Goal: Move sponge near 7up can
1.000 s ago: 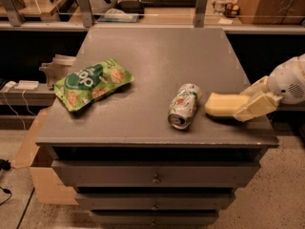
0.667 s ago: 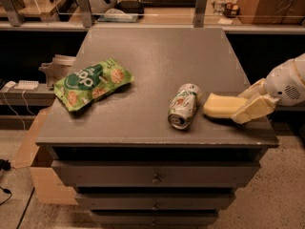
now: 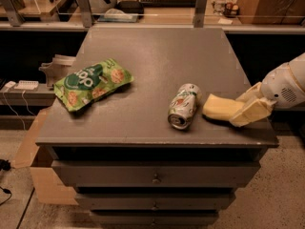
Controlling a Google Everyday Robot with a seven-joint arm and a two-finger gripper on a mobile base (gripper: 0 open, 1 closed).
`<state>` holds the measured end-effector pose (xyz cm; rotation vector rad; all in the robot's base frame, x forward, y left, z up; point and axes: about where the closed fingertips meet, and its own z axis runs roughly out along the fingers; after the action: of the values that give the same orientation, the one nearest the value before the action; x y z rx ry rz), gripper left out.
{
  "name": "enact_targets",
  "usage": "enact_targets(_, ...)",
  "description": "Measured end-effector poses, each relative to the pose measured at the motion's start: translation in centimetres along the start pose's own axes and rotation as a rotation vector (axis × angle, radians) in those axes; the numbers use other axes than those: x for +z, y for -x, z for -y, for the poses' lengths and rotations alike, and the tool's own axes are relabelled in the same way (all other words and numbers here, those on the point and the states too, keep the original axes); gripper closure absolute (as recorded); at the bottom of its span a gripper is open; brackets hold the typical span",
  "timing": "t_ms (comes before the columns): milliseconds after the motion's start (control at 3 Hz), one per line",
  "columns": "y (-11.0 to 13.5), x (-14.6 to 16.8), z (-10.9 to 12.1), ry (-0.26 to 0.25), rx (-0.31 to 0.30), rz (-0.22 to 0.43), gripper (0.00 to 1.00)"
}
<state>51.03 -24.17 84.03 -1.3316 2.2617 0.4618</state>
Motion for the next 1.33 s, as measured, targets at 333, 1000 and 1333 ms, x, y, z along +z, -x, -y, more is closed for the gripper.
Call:
enact_targets(333, 0.3, 0.2, -0.2, 0.017, -0.007, -0.008, 0.12)
enact_targets(1000, 1.5, 0.3, 0.4, 0.027, -0.046, -0.019, 0.0)
enact_targets(1333, 2.2, 0.0, 1.0, 0.019, -0.069, -0.023, 0.0)
